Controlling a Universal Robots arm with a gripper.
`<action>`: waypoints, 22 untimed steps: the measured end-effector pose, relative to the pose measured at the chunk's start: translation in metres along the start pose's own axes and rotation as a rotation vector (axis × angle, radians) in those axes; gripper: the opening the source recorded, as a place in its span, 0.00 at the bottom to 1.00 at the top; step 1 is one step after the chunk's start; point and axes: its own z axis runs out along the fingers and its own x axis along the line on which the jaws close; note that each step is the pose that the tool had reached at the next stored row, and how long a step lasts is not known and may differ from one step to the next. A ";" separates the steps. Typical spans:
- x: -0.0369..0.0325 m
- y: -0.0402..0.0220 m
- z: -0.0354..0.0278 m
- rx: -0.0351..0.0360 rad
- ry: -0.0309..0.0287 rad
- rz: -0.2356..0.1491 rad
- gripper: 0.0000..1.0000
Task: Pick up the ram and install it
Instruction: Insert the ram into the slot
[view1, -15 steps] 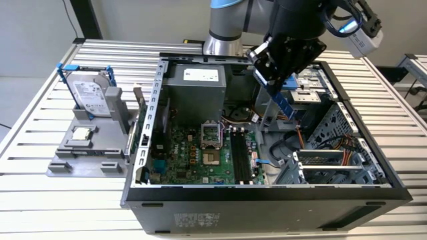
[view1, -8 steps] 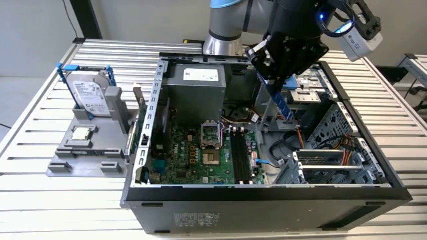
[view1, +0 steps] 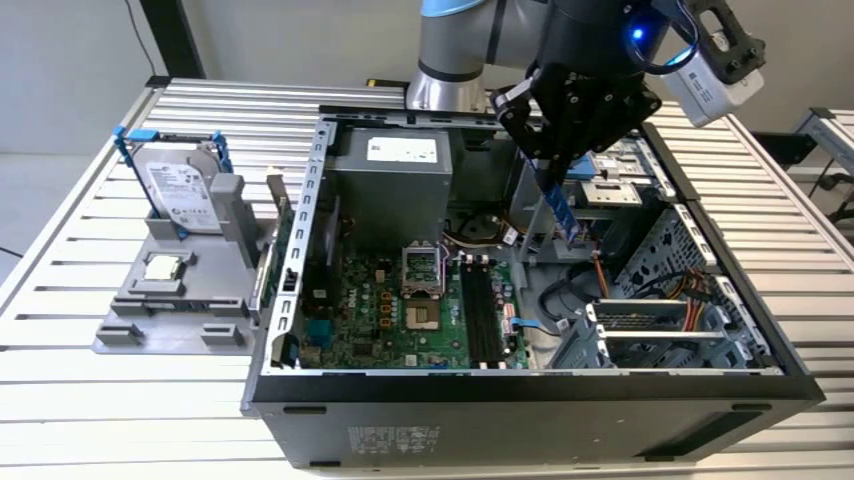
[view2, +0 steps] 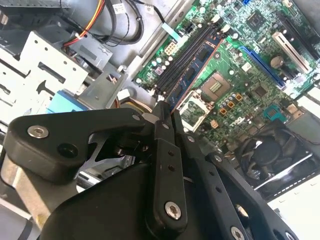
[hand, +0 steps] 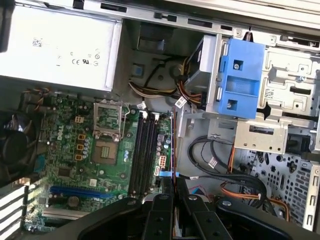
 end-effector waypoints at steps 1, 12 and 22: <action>0.0000 0.0000 0.0000 0.0001 -0.0001 0.002 0.00; 0.0000 0.0000 0.0001 0.0014 -0.0009 0.023 0.00; 0.0005 -0.0004 0.0084 0.0038 0.0013 0.018 0.00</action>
